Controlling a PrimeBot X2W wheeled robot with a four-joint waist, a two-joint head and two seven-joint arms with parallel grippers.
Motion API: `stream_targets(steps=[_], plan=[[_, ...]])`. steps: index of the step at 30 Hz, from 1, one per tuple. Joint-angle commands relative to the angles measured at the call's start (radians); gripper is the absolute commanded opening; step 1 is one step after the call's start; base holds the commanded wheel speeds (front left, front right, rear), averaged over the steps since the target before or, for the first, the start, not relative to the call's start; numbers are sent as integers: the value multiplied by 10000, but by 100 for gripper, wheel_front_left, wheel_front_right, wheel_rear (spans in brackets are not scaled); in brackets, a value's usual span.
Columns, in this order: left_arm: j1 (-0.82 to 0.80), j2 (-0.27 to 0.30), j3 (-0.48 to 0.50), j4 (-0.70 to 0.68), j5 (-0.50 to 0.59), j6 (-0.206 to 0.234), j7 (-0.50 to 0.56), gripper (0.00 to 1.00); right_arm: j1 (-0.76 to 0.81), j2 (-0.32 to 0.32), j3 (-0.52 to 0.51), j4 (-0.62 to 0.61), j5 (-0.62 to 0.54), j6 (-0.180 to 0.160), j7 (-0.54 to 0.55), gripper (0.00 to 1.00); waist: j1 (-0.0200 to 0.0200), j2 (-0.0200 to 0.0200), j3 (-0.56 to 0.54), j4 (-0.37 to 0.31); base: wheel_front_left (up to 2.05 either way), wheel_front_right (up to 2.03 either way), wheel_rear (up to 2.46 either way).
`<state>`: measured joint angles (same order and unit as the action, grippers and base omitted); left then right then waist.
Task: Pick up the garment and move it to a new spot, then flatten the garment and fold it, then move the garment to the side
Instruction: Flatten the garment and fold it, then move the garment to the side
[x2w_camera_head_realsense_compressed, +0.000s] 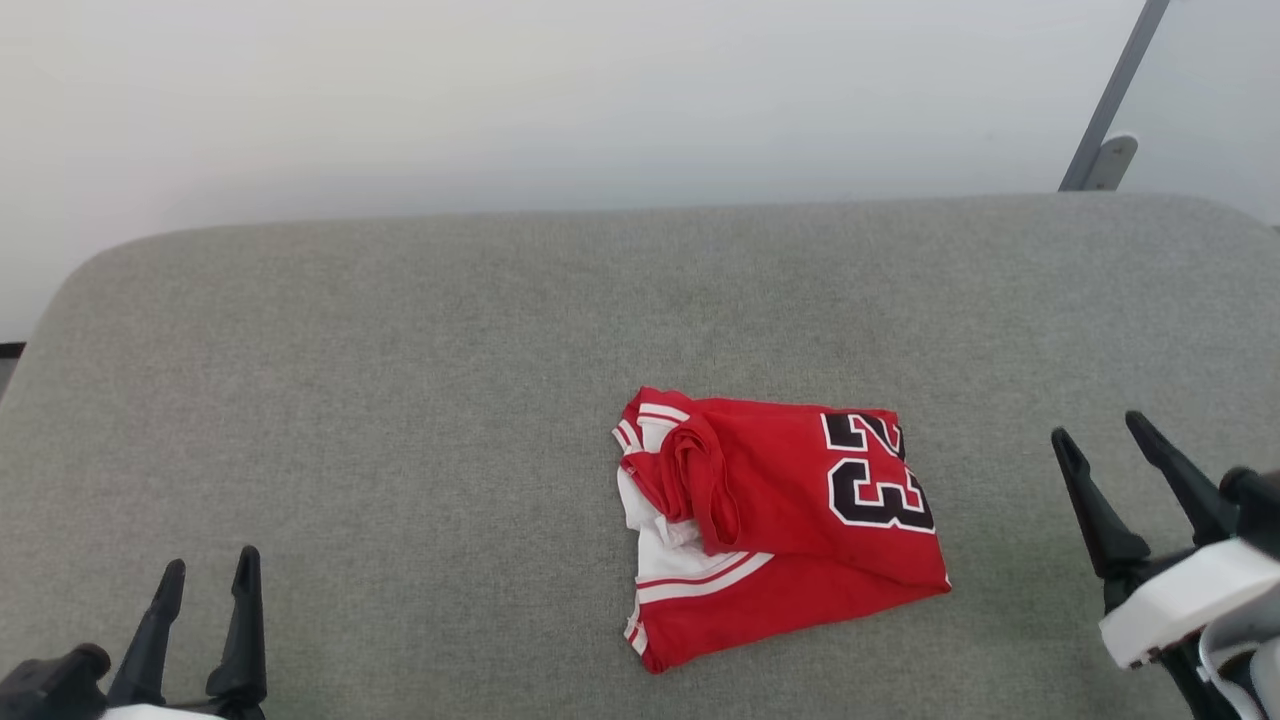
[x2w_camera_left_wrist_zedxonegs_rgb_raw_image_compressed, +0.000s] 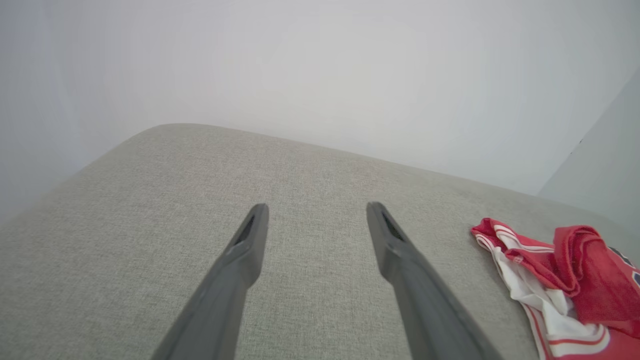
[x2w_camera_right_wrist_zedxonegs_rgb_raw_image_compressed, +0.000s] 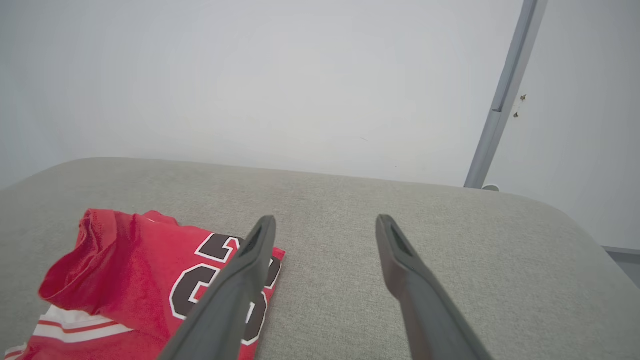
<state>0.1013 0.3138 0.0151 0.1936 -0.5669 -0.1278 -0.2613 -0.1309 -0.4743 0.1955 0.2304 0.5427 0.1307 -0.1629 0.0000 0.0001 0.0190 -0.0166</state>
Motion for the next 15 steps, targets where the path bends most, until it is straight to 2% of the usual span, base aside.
stream_targets(steps=[1,7,15], plan=[[140,-54,45,-69,122,-30,-46,100,147,48,16,106,-126,0,-177,100,0,-1,-95,14,0,0,0],[470,-196,213,-459,451,-30,-46,100,416,297,40,628,-299,0,-719,100,0,-1,-263,113,0,0,0],[678,-398,405,-703,668,-30,-46,100,792,723,-478,778,-542,0,-980,100,0,-1,-358,298,0,0,0]])
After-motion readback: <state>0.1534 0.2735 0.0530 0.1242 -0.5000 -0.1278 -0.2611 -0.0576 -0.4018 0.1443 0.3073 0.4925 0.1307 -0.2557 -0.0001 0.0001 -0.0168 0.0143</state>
